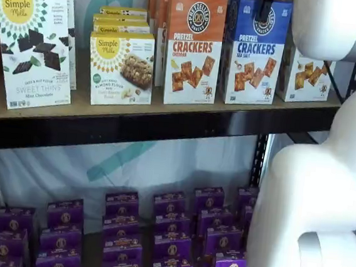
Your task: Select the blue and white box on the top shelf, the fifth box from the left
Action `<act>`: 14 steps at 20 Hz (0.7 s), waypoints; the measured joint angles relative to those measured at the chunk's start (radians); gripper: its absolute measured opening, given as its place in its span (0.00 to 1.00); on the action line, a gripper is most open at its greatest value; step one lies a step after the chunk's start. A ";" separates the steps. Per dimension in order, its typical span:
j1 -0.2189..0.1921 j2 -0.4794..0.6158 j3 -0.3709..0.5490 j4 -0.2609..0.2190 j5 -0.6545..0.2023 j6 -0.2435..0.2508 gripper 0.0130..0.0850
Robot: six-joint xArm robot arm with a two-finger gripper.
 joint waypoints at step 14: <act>0.025 0.044 -0.060 -0.041 0.057 0.012 1.00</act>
